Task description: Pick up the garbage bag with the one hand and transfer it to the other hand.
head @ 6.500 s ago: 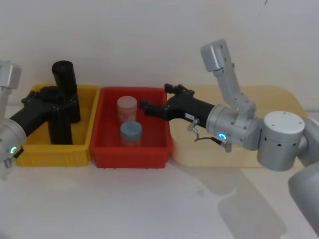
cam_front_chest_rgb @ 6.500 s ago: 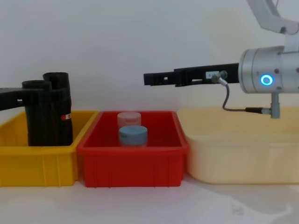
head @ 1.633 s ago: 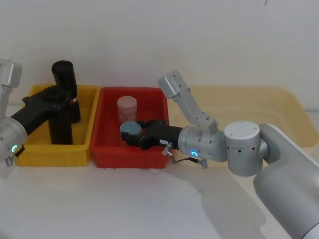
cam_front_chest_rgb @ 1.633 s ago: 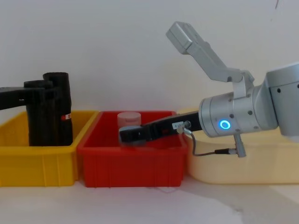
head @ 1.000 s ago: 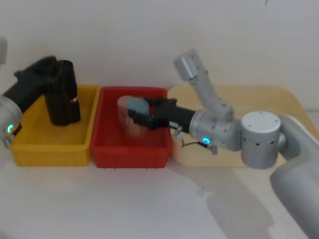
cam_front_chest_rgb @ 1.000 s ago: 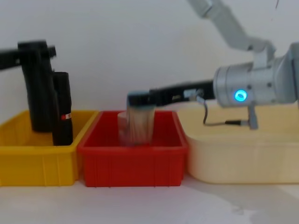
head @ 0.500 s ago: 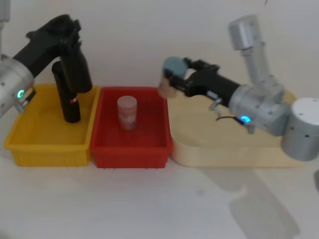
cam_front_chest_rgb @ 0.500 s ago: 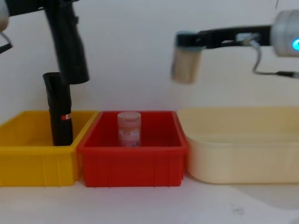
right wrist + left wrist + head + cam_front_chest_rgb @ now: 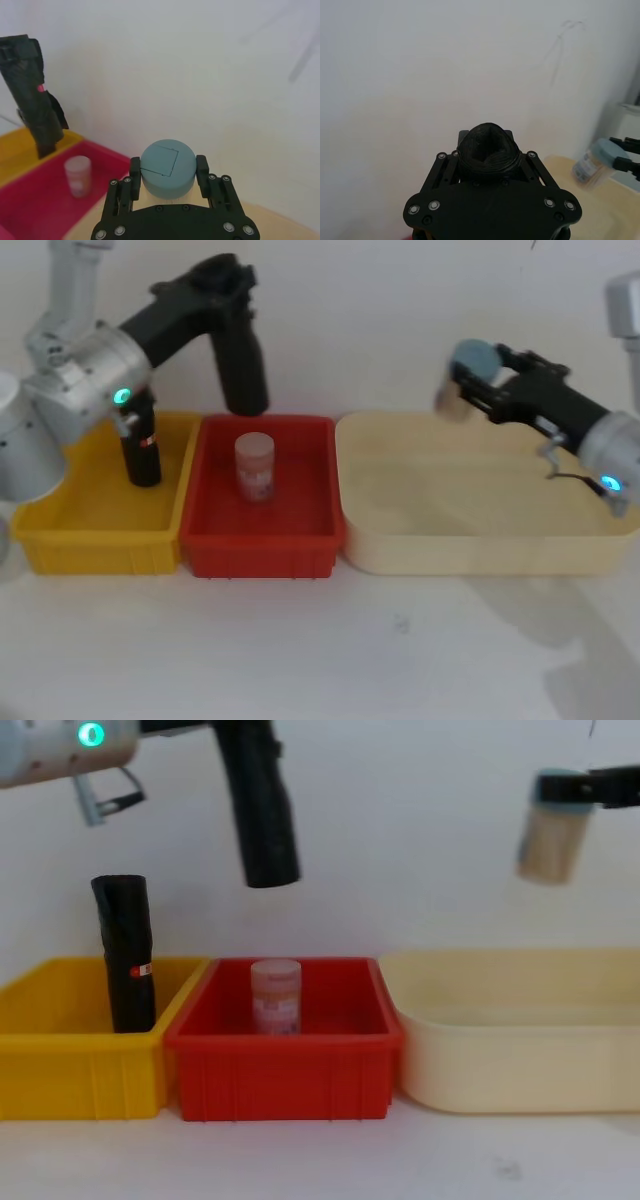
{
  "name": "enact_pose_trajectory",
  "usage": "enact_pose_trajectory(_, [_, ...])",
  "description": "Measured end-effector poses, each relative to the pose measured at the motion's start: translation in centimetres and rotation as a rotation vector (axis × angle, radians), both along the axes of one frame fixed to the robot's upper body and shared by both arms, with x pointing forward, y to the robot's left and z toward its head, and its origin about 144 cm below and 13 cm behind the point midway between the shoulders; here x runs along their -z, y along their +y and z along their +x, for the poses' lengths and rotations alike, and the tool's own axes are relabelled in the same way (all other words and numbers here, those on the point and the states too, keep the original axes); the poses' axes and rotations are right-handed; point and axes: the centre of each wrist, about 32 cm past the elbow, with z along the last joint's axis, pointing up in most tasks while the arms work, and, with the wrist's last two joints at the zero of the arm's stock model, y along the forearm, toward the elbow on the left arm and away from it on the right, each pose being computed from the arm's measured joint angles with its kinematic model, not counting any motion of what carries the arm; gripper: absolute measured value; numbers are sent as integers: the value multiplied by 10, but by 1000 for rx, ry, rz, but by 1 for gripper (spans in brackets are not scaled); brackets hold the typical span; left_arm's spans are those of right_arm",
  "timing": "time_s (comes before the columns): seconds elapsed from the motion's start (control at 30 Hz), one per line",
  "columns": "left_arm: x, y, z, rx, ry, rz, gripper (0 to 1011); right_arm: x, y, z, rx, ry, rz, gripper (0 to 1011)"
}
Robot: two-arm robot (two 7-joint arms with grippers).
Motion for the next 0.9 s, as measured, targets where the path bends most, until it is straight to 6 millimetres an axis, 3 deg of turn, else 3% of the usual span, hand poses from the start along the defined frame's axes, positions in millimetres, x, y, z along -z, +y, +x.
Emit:
enact_pose_trajectory(0.43, [-3,-63,36,207,77,1,368,12,-45,-8,62,54,-21,642])
enact_pose_trajectory(0.77, [-7,-112,63,333,111,1,368,18,-55,-5,57,76,-33,646])
enact_pose_trajectory(0.9, [-9,-122,67,360,118,4,368,20,-57,-4,55,81,-36,752])
